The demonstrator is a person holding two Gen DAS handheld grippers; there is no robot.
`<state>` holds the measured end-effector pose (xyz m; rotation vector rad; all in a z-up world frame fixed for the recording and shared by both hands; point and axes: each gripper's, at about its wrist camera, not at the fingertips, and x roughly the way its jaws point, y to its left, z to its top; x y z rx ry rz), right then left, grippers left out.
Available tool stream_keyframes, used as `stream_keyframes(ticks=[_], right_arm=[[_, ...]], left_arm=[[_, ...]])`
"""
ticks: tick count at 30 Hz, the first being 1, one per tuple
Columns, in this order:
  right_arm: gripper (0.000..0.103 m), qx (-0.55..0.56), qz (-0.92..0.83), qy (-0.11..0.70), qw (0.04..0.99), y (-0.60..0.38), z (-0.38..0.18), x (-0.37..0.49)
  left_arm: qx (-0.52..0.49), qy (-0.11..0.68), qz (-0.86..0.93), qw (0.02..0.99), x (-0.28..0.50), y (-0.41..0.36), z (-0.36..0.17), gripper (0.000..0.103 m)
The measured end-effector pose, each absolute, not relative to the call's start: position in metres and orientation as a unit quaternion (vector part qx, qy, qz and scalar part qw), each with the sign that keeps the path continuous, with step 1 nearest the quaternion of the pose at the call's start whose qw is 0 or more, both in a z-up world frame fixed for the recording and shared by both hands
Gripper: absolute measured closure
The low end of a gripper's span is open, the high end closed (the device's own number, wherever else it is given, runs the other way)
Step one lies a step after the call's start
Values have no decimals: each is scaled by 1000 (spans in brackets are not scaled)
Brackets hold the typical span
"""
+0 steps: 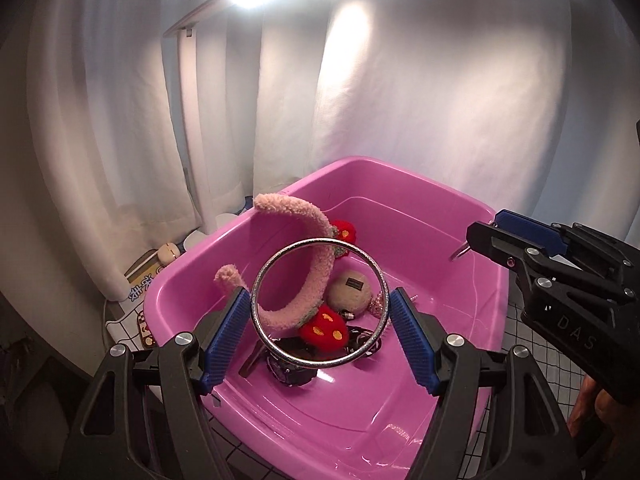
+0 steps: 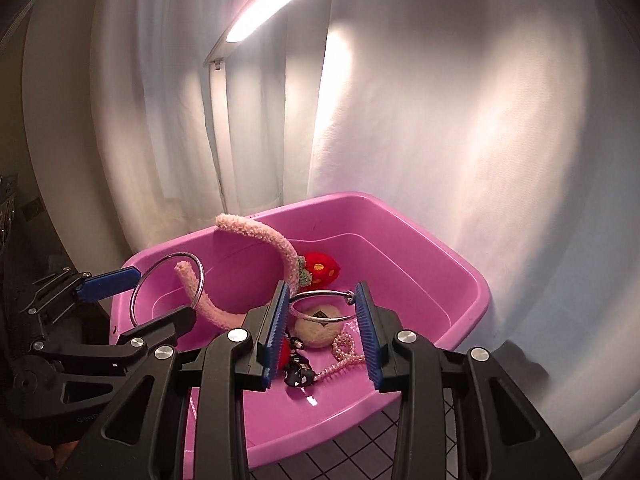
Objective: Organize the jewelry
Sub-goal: 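Carry both silver rings over the pink tub with both tools, then open both tools to drop the silver rings into the tub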
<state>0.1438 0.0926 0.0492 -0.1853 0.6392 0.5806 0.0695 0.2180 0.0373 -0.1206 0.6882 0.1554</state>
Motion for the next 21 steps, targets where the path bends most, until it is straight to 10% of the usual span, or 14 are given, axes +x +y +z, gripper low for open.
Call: stream_keyframes(ticks=[16, 18, 21], right_arm=[[69, -81, 251, 370, 891, 103, 17, 175], [46, -86, 240, 370, 893, 104, 17, 178], [42, -83, 234, 369, 896, 102, 19, 179]], left_arm=[[-86, 391, 86, 912, 88, 235, 15, 28], [-92, 390, 88, 912, 88, 238, 16, 21], [-93, 389, 93, 912, 90, 240, 17, 18]])
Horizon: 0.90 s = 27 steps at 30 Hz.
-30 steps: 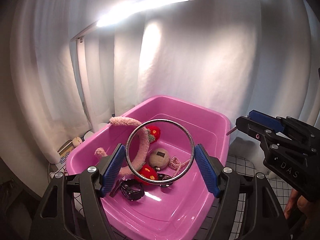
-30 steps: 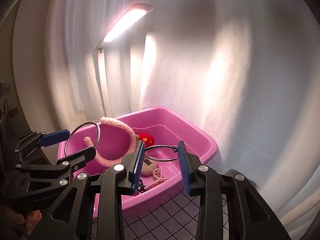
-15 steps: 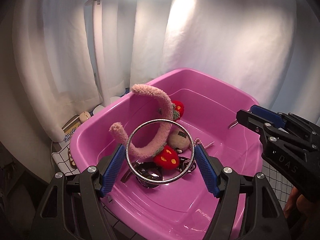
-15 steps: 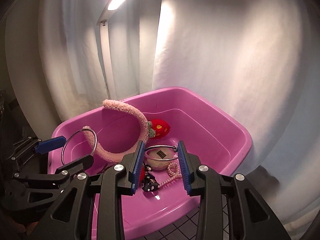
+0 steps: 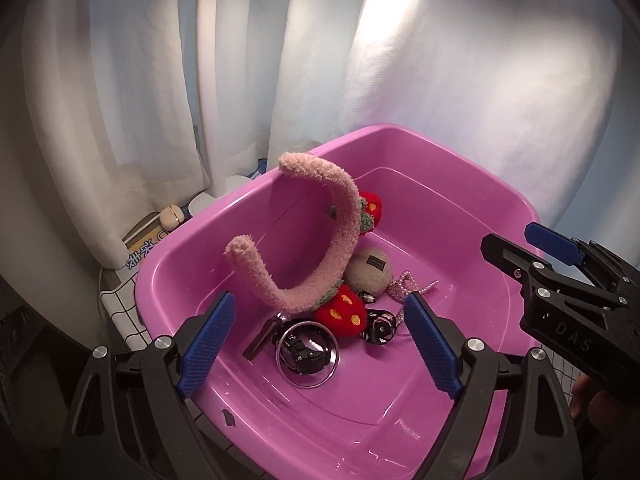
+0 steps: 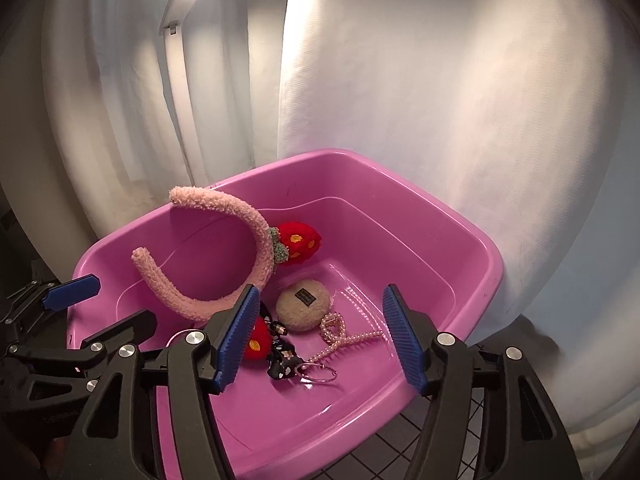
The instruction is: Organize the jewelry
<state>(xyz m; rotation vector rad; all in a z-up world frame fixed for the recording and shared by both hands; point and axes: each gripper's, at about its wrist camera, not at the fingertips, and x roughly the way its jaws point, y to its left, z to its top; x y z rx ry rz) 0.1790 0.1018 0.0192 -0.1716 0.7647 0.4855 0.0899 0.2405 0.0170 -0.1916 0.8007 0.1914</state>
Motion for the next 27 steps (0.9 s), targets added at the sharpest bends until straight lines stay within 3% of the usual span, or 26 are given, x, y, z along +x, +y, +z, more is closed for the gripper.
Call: stream_keyframes(ticks=[10, 27], right_arm=[[42, -87, 222, 369, 898, 102, 22, 175], [39, -85, 194, 376, 902, 101, 27, 167]], left_arm=[[-94, 403, 120, 902, 93, 245, 18, 11], [-82, 421, 161, 889, 91, 251, 23, 9]])
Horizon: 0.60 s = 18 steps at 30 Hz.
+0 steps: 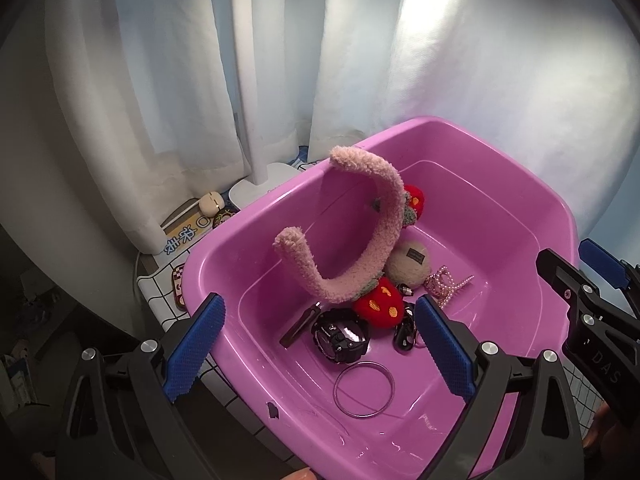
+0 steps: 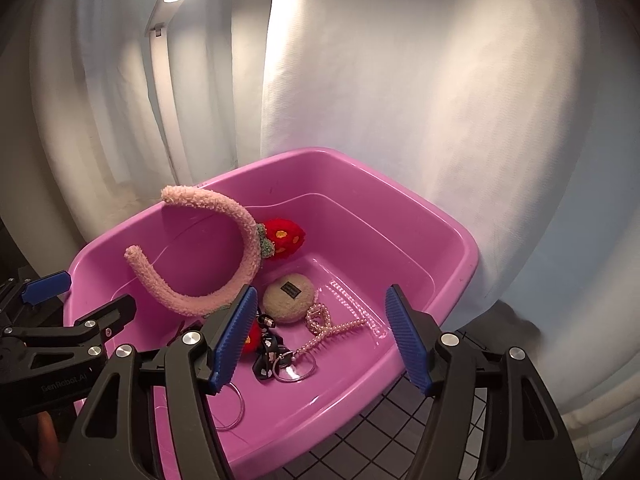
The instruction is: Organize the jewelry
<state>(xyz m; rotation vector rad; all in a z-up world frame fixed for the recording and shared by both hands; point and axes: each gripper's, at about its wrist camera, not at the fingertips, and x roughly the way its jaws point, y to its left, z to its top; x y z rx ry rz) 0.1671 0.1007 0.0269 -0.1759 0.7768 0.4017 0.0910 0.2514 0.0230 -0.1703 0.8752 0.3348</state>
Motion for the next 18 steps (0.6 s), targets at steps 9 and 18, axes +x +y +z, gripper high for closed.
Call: stream_keyframes(ticks=[9, 18], right_arm=[[37, -95, 187, 373, 904, 102, 30, 160], [37, -100, 187, 371, 904, 101, 32, 155]], left_arm=[[-91, 422, 166, 887, 89, 254, 24, 9], [-90, 426, 165, 885, 89, 251, 23, 9]])
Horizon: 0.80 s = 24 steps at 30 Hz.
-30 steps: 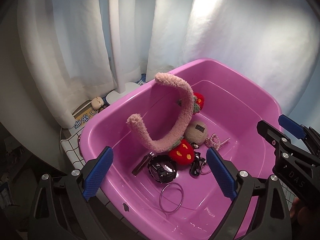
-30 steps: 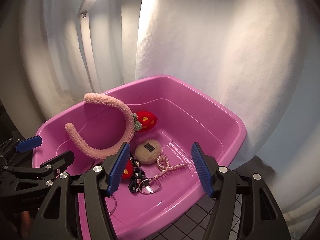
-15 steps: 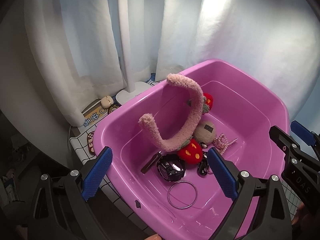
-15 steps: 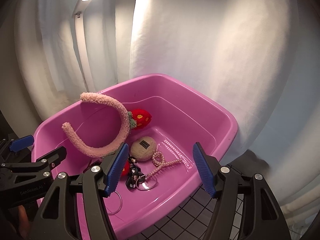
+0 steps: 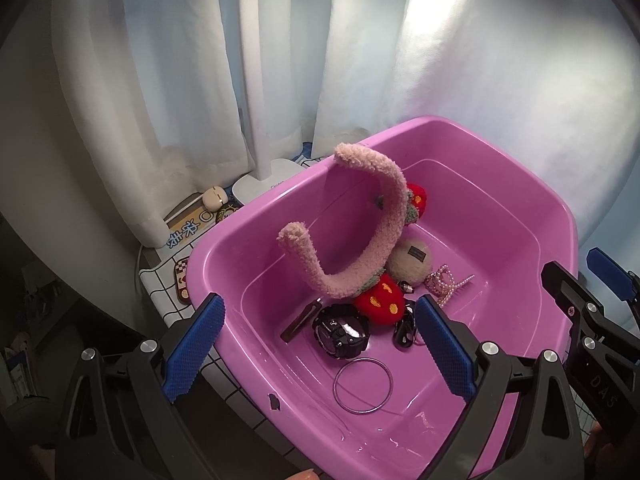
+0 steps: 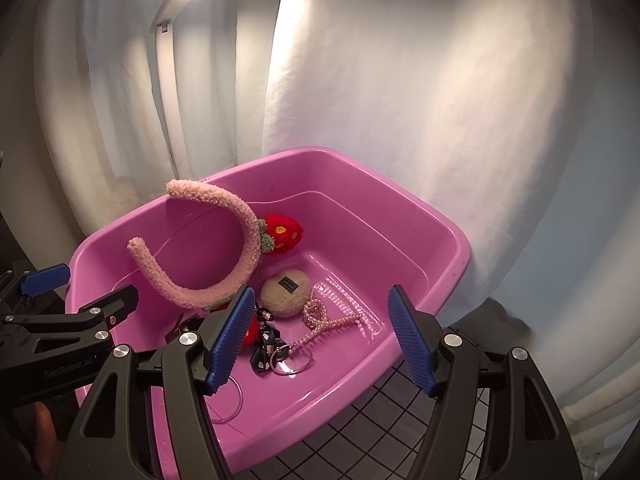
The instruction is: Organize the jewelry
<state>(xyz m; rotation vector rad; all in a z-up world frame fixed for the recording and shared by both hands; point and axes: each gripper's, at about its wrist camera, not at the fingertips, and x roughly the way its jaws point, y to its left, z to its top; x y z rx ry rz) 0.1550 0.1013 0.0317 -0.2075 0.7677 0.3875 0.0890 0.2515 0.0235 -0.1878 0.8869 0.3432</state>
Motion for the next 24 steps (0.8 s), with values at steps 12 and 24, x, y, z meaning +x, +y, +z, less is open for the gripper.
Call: stream_keyframes(ticks=[12, 24], right_arm=[[37, -96, 185, 369, 906, 98, 35, 154], [37, -107, 182, 366, 906, 99, 36, 150]], left_arm=[[-81, 431, 164, 884, 91, 247, 24, 7], [-81, 437, 162, 881, 92, 244, 22, 6]])
